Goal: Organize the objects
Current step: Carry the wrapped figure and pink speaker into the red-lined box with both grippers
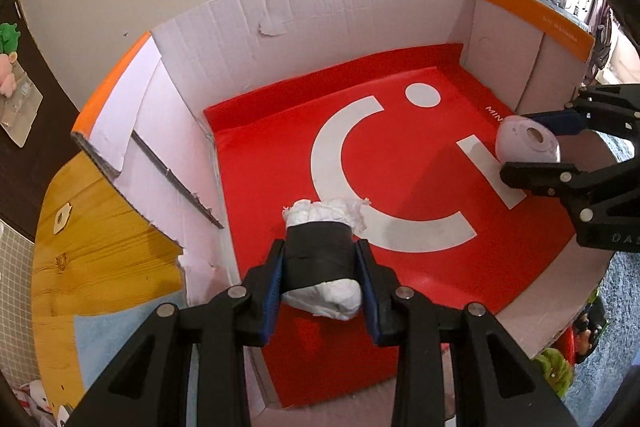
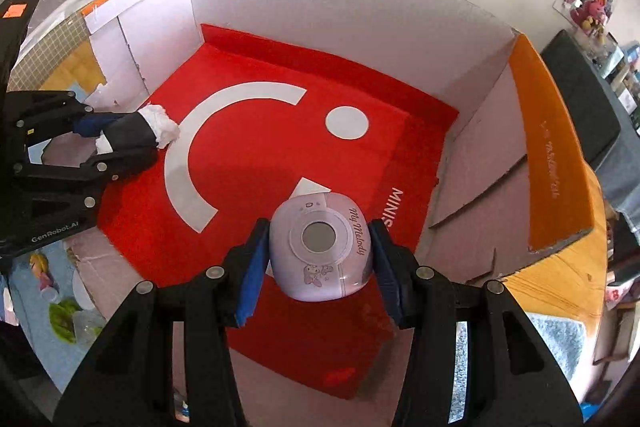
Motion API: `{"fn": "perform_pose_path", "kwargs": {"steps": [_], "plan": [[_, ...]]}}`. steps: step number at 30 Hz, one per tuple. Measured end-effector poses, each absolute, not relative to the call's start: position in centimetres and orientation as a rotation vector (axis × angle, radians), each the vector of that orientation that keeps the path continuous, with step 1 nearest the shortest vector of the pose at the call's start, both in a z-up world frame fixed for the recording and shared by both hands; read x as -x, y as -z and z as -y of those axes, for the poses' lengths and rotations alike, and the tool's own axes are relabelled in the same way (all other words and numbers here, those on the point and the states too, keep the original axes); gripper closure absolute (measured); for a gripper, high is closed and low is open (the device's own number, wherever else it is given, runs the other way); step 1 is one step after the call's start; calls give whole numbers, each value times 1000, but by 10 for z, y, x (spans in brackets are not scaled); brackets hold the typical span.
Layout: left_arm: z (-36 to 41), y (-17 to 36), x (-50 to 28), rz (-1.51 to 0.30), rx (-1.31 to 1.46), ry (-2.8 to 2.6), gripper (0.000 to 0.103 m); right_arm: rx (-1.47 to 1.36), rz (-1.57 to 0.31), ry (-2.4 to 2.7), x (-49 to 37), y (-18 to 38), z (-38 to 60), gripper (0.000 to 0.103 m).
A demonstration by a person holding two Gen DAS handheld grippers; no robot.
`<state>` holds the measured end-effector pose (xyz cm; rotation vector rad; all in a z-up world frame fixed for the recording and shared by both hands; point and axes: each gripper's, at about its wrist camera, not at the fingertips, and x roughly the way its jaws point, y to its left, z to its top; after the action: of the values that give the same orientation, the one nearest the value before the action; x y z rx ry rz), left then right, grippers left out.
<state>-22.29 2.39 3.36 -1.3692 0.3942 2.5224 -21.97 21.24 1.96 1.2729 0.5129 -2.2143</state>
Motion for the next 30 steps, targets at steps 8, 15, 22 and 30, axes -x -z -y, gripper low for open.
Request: {"fn": "perform_pose_path", "kwargs": {"steps": [8, 15, 22, 30], "plan": [[-24, -35, 222, -399, 1367, -2517, 67, -1302, -515, 2193, 219, -14, -218, 56], [-25, -35, 222, -395, 1368, -2515, 67, -1309, -492, 2186, 217, -19, -231, 55], [-24, -35, 222, -397, 1367, -2516, 67, -1314, -495, 2178, 212, -25, -246, 54], [-24, -35, 223, -391, 1367, -2515, 67, -1309, -497, 2176, 205, -32, -260, 50]]}}
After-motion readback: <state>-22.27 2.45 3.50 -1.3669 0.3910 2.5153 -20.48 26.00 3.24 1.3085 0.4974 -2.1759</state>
